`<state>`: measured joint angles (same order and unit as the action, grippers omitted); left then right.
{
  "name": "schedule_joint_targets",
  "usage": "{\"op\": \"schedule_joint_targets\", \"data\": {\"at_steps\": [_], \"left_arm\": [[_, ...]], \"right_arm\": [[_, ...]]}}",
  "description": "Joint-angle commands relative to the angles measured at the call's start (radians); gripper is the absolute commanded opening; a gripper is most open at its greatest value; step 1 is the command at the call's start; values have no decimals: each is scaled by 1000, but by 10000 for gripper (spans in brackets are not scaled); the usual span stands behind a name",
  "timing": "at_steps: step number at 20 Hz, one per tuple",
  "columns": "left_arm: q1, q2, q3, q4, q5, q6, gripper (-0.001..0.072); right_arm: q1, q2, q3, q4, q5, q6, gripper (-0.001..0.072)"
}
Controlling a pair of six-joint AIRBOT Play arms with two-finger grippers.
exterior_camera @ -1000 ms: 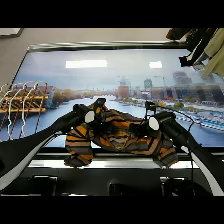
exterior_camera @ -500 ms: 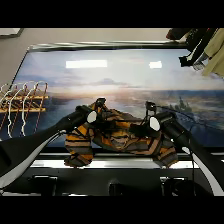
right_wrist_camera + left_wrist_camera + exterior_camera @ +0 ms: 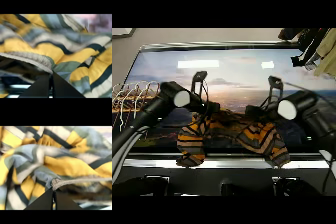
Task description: Fold the clothes and pants, and hang the long-sleeved shirts on hangers.
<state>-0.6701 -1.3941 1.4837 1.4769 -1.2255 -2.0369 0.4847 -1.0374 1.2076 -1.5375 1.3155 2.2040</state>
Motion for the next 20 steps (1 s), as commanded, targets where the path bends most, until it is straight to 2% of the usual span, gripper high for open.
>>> {"op": "schedule_joint_targets", "data": {"at_steps": [1, 5, 9, 12, 14, 18, 20], "left_arm": [[1, 100, 114, 35, -157, 16, 26], [1, 209, 149, 34, -202, -16, 26], [1, 232, 148, 34, -261, -47, 26], [-5, 214, 128, 34, -259, -91, 26], [-5, 213, 58, 34, -257, -129, 26], [-5, 212, -90, -41, -163, -149, 26], [-5, 210, -112, -48, -137, -163, 27]], "right_arm": [[1, 11, 251, -12, 203, -9, 28], [1, 11, 453, 10, 331, -9, 27], [1, 3, 481, 14, 388, -37, 28], [2, 0, 395, 3, 339, -81, 28], [20, 0, 288, -55, 291, -97, 27], [76, -4, 125, -47, 84, -87, 25], [76, -19, 122, -47, 59, -87, 25]]}}
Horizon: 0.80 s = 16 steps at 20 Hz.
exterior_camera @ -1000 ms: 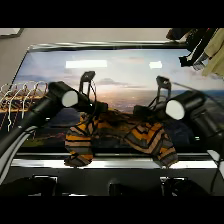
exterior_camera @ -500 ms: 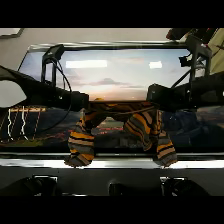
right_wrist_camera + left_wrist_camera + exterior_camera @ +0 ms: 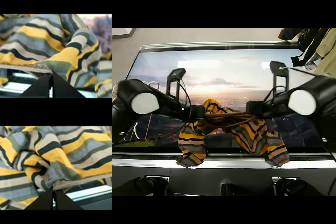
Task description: Fold the clothes and pants, and hang the long-sleeved shirts on hangers.
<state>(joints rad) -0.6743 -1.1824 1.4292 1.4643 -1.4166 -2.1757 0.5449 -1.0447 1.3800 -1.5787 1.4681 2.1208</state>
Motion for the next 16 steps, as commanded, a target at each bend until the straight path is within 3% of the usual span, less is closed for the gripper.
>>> {"op": "schedule_joint_targets", "data": {"at_steps": [1, 3, 4, 6, 9, 11, 14, 16], "left_arm": [[0, -2, -58, -31, 61, -24, 27], [0, -2, -57, -28, 77, -24, 54], [1, -2, -57, -28, 83, -24, 176], [24, 6, -56, -28, 77, -23, 676], [164, 69, -57, 38, -12, 78, 698], [349, 143, -83, 100, -79, 222, 698], [701, 248, -191, 152, -90, 532, 695], [875, 264, -237, 146, -141, 610, 694]], "right_arm": [[16, -15, -51, -6, -97, -4, 25], [16, -19, -51, -8, -98, -4, 25], [16, -20, -51, -6, -103, -4, 25], [16, -23, -51, 0, -106, -4, 25], [16, -24, -51, 6, -111, -4, 25], [16, -24, -51, 6, -110, -5, 26], [16, -24, -51, 7, -109, -5, 26], [16, -24, -51, 6, -109, -4, 27]]}}
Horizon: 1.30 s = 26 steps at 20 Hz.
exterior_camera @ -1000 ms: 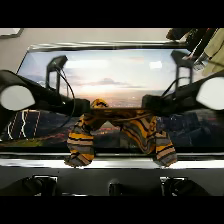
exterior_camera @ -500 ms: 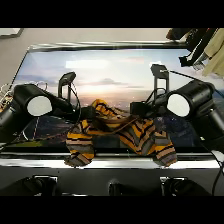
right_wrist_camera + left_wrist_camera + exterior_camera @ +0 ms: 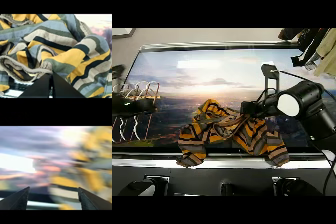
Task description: Fold the clothes and pants, and hang the long-sleeved shirts on hangers.
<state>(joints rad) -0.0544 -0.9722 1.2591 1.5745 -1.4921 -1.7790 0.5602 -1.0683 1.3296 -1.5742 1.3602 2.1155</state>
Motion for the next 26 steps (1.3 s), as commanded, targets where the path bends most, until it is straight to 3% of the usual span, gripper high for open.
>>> {"op": "schedule_joint_targets", "data": {"at_steps": [1, 5, 11, 13, 17, 26], "left_arm": [[326, 50, -84, 41, -79, 213, 694], [481, 50, -225, 47, 35, 226, 695], [537, -2, -435, 17, 375, 384, 695], [534, -69, -448, -50, 407, 490, 695], [533, -208, -448, -57, 461, 577, 693], [504, -301, -448, -58, 544, 587, 688]], "right_arm": [[1, -1, 0, 2, -2, 1, 27], [1, -1, 0, 2, -1, 1, 27], [1, -1, 0, -2, -1, 1, 27], [1, -1, 0, -2, 6, 1, 28], [1, -1, 0, -9, 27, 1, 28], [1, -1, 0, -14, 70, 1, 28]]}}
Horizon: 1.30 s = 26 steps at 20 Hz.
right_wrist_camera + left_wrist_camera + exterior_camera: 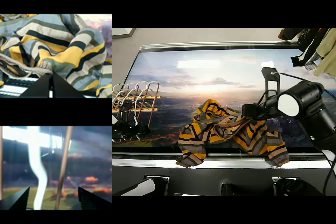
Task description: Fold the clothes and pants, and hang the long-sleeved shirts on hangers.
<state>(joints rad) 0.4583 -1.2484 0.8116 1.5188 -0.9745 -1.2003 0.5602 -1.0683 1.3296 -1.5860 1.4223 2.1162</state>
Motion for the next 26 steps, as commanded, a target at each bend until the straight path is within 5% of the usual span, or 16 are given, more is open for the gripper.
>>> {"op": "schedule_joint_targets", "data": {"at_steps": [1, 4, 9, 10, 11, 12, 26], "left_arm": [[-10, -32, 0, -4, 31, 8, 654], [-14, -50, 0, -4, 32, 8, 439], [-16, -73, 0, -4, 33, 8, 423], [-18, -76, 0, -5, 32, 8, 362], [-18, -78, 0, -5, 28, 8, 108], [-18, -78, 0, -5, 25, 8, 28], [-41, 89, 289, -162, -84, 4, 26]], "right_arm": [[1, -1, 0, -2, 8, 1, 28], [1, -1, 0, -3, 7, 0, 28], [1, -1, 0, -6, -3, 0, 28], [1, -1, 0, -6, -9, 0, 28], [1, -1, 0, -6, -13, 0, 28], [1, -1, 0, -6, -12, 1, 28], [1, -6, 0, -62, -39, 1, 27]]}}
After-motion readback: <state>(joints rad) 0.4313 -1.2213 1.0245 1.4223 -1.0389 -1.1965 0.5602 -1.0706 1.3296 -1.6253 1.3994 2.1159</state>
